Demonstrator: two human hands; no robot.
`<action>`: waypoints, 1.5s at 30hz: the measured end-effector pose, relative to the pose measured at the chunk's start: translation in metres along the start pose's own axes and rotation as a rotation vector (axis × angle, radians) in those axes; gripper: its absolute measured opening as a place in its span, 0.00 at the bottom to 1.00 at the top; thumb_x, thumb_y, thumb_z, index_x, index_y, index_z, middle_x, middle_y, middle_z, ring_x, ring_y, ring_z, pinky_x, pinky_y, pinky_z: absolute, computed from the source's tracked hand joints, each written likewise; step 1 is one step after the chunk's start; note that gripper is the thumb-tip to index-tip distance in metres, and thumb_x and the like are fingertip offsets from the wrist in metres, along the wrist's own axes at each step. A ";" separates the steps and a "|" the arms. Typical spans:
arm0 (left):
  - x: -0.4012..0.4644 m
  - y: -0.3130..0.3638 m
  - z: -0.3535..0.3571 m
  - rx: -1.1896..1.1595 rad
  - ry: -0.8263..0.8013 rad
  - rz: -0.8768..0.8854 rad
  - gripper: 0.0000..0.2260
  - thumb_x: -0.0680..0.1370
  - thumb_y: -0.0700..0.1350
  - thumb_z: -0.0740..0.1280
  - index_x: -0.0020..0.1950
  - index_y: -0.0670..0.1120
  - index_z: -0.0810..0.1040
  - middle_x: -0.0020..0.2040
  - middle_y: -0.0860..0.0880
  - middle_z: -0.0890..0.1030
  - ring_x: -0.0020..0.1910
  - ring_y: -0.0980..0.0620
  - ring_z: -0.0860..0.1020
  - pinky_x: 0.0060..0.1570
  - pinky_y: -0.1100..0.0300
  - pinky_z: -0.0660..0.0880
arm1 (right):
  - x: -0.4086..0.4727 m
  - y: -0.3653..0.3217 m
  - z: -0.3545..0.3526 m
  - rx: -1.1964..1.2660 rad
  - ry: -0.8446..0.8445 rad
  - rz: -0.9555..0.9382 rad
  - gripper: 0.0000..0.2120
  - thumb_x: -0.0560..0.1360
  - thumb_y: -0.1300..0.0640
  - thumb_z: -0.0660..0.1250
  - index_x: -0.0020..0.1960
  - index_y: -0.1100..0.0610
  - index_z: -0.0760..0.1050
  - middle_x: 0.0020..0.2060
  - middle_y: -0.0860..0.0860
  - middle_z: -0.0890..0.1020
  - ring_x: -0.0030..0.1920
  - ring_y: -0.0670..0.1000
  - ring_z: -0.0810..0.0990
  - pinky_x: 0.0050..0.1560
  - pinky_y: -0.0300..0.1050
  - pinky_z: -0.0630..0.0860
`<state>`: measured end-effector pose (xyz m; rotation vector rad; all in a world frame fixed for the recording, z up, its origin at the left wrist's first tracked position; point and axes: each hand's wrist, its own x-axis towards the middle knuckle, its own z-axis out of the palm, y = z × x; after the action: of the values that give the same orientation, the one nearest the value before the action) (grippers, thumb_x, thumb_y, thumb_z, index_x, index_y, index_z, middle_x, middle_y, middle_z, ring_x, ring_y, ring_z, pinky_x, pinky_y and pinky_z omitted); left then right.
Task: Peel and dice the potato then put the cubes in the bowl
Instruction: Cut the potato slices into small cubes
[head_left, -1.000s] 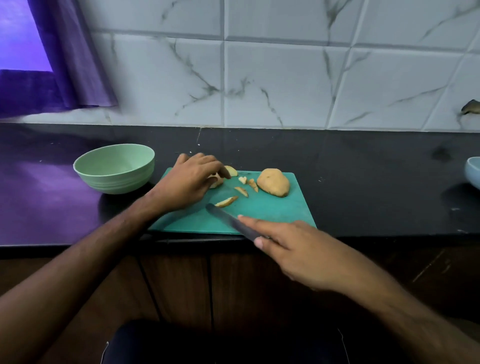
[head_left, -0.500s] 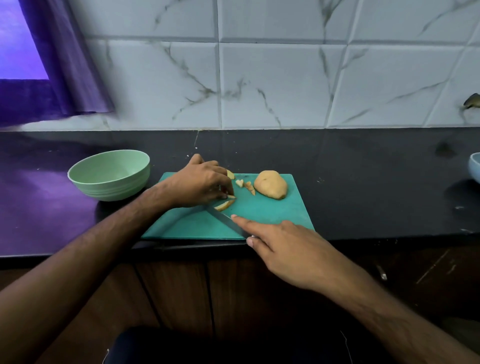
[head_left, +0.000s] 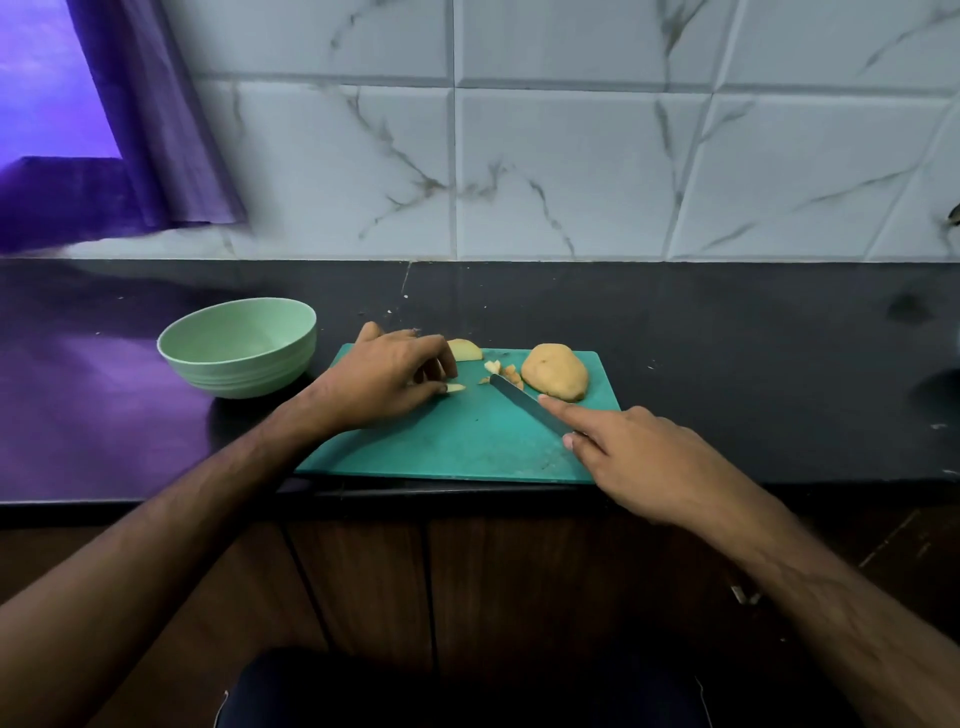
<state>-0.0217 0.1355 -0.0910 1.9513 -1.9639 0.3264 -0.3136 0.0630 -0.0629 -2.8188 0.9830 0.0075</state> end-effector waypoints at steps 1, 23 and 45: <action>0.001 0.000 0.000 -0.071 -0.021 -0.033 0.05 0.79 0.53 0.69 0.53 0.55 0.77 0.45 0.59 0.82 0.49 0.58 0.79 0.60 0.48 0.68 | 0.000 0.000 0.001 -0.001 0.001 -0.001 0.23 0.86 0.44 0.49 0.80 0.31 0.50 0.40 0.39 0.67 0.47 0.46 0.74 0.53 0.49 0.74; -0.039 -0.004 0.007 -0.081 0.033 0.110 0.19 0.79 0.62 0.58 0.61 0.58 0.81 0.54 0.61 0.78 0.54 0.62 0.74 0.48 0.55 0.58 | 0.001 -0.022 -0.002 0.041 0.014 -0.107 0.23 0.86 0.44 0.50 0.79 0.30 0.50 0.35 0.40 0.66 0.34 0.42 0.67 0.38 0.41 0.68; -0.036 -0.002 0.010 0.011 0.185 0.248 0.14 0.82 0.56 0.63 0.54 0.54 0.86 0.49 0.58 0.84 0.49 0.56 0.80 0.44 0.52 0.64 | 0.001 -0.034 0.014 -0.084 -0.003 -0.107 0.25 0.87 0.45 0.48 0.81 0.35 0.45 0.37 0.43 0.68 0.36 0.44 0.68 0.33 0.40 0.62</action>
<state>-0.0206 0.1642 -0.1151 1.6193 -2.0836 0.5616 -0.2914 0.0909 -0.0715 -2.9434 0.8486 0.0409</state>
